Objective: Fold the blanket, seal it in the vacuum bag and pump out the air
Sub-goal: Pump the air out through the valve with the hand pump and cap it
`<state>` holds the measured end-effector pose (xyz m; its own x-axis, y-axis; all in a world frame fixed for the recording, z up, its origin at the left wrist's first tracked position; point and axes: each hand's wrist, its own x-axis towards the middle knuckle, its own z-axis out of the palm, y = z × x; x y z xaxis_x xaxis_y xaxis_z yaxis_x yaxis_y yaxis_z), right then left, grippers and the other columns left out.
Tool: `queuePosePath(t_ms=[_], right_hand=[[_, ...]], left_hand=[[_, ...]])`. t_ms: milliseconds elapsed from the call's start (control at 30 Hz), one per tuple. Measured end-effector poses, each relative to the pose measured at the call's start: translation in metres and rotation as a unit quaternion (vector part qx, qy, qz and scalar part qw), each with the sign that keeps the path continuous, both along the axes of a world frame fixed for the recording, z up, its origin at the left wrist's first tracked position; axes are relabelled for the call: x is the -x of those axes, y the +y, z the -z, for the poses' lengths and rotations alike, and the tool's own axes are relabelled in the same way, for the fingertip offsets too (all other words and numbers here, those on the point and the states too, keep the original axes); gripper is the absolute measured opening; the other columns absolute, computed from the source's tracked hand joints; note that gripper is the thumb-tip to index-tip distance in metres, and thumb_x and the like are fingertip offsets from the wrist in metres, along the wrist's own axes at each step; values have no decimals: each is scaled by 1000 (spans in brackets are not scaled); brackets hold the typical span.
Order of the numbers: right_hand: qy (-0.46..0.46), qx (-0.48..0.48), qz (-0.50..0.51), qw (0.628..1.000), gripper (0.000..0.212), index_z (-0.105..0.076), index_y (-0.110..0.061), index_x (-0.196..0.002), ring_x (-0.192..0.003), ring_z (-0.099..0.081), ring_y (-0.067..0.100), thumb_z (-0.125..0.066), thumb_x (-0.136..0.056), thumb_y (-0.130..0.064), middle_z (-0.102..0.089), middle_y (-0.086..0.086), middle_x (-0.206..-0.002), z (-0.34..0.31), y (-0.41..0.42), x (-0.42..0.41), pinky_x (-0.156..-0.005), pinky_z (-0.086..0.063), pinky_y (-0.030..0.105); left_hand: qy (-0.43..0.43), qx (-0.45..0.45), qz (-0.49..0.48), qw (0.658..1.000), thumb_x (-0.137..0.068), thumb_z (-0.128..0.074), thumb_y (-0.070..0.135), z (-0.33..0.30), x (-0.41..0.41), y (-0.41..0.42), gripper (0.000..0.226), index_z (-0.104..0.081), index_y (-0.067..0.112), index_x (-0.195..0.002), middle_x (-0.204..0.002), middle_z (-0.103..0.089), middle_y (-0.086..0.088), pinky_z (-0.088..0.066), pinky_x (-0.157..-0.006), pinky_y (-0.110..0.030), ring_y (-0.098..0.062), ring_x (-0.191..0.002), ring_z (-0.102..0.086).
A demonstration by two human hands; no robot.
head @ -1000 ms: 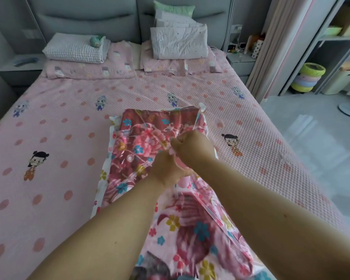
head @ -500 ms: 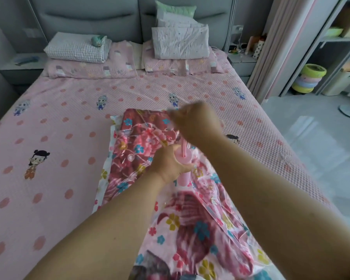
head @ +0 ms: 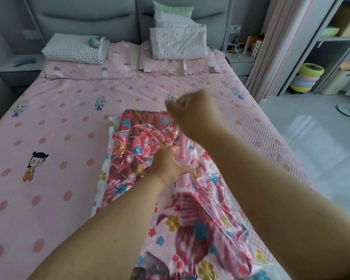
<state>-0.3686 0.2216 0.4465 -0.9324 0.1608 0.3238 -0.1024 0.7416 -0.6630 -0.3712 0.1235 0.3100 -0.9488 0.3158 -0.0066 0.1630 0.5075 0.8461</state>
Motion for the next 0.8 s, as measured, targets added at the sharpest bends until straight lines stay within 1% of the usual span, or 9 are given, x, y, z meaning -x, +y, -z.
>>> queuePosePath(t_ms=[100,167,300,367,467,533,667,733,800], right_hand=[[-266,-31,16,963,38,-58,-5,-72,-57,-48,17,-50,-93,-35,-53,6,-64,47,-1,-29,-53,-46,33],[-226,-18,4,974,35,-57,-8,-74,-58,-49,16,-50,-93,-38,-53,-1,-61,39,1,-19,-55,-43,31],[53,56,-9,997,50,-48,-4,-47,-32,-36,9,-55,-81,-40,-56,1,-42,-26,0,8,-36,-27,15],[0,14,5,1000,49,-47,-6,-48,-37,-38,13,-53,-85,-37,-50,3,-42,-7,-2,1,-39,-28,17],[-249,-55,15,967,38,-58,-10,-65,-61,-52,19,-48,-93,-35,-58,6,-65,43,-3,-26,-52,-37,24],[-219,-43,8,975,37,-60,-13,-67,-60,-52,15,-48,-92,-37,-62,4,-68,38,-1,-18,-53,-40,23],[71,34,-6,997,49,-36,-15,-40,-30,-31,7,-52,-80,-39,-55,8,-43,-22,-3,13,-34,-23,12],[13,-7,3,1000,47,-44,-16,-45,-34,-34,7,-51,-85,-38,-52,4,-44,-6,-4,9,-39,-28,15],[-175,-81,2,981,38,-56,-14,-63,-49,-41,11,-47,-92,-37,-50,-1,-59,33,-3,-12,-46,-31,21]], left_hand=[[8,12,11,1000,-62,-86,19,6,-3,0,32,-61,23,-83,-79,-66,11,-51,-68,-20,-16,-82,-67],[12,18,9,1000,-62,-87,24,5,-2,1,34,-62,23,-84,-84,-68,5,-54,-73,-28,-16,-81,-66],[-16,-10,1,1000,-63,-89,27,0,2,1,41,-61,25,-93,-92,-67,7,-54,-73,-24,-12,-84,-65],[-12,-3,-3,1000,-62,-89,25,1,1,0,37,-60,27,-85,-84,-66,11,-48,-65,-12,-8,-78,-64],[16,42,12,999,-62,-86,23,2,-4,0,31,-58,26,-76,-70,-56,22,-42,-56,-3,-10,-76,-65],[16,28,5,999,-61,-87,27,1,-3,0,35,-56,27,-77,-71,-58,21,-42,-55,-3,-4,-72,-62],[-12,-5,-7,1000,-62,-89,31,0,3,-1,36,-57,30,-79,-84,-63,16,-45,-59,-8,-6,-77,-62],[-6,-2,-10,1000,-62,-89,27,1,2,-1,33,-58,27,-75,-79,-62,15,-44,-55,-7,-4,-71,-61],[8,26,0,1000,-62,-87,24,4,1,-1,30,-64,19,-81,-76,-63,11,-48,-61,-12,-10,-74,-64]])
